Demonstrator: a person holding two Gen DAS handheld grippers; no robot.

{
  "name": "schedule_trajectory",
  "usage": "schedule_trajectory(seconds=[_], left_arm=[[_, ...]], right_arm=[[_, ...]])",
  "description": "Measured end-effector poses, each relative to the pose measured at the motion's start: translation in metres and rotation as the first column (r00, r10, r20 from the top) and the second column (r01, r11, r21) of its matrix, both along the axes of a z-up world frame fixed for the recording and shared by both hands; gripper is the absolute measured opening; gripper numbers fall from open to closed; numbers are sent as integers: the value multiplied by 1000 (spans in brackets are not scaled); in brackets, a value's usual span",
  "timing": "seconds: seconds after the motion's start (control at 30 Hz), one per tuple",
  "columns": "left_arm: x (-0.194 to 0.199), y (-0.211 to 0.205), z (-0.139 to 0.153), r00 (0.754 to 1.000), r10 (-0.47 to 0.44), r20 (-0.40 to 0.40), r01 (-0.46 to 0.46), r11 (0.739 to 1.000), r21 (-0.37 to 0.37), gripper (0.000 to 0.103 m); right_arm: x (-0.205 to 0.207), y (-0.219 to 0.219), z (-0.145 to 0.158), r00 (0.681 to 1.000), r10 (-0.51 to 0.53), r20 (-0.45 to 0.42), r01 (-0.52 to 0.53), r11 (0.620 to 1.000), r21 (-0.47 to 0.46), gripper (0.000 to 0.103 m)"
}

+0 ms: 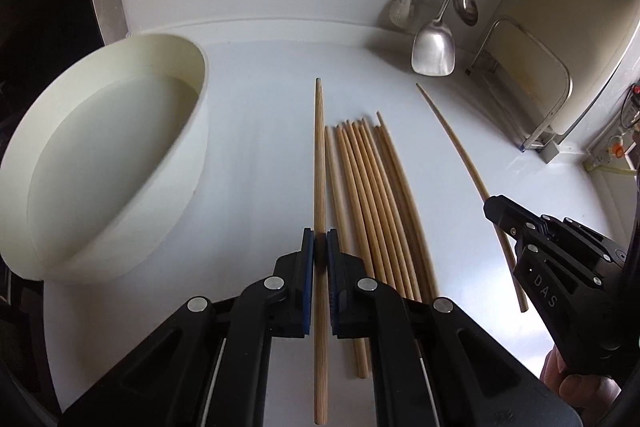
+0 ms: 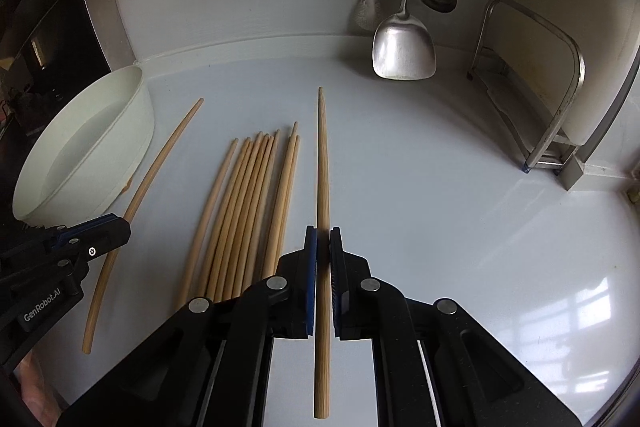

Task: Organize utensils
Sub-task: 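Carry the chopstick with the right tool into the white basin and release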

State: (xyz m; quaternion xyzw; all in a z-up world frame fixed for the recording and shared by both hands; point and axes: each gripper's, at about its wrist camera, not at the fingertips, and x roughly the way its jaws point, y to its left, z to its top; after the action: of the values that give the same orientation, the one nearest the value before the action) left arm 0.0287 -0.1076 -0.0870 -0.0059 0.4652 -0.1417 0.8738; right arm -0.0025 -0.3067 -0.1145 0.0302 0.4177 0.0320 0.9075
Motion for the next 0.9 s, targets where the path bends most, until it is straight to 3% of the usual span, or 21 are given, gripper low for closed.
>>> schedule_trajectory(seconds=[0.2, 0.4, 0.6, 0.9], left_arm=[[17, 61, 44, 997, 61, 42, -61, 998, 10, 7], [49, 143, 57, 986, 156, 51, -159, 985, 65, 7], [76, 203, 40, 981, 195, 5, -195, 976, 97, 7], [115, 216, 8, 986, 148, -71, -141, 985, 100, 7]], right_arm=[[2, 42, 51, 997, 49, 60, -50, 999, 15, 6], [25, 125, 81, 983, 163, 89, -170, 983, 75, 6], [61, 210, 69, 967, 254, 28, -255, 960, 116, 6], [107, 271, 36, 958, 262, -119, -247, 960, 130, 6]])
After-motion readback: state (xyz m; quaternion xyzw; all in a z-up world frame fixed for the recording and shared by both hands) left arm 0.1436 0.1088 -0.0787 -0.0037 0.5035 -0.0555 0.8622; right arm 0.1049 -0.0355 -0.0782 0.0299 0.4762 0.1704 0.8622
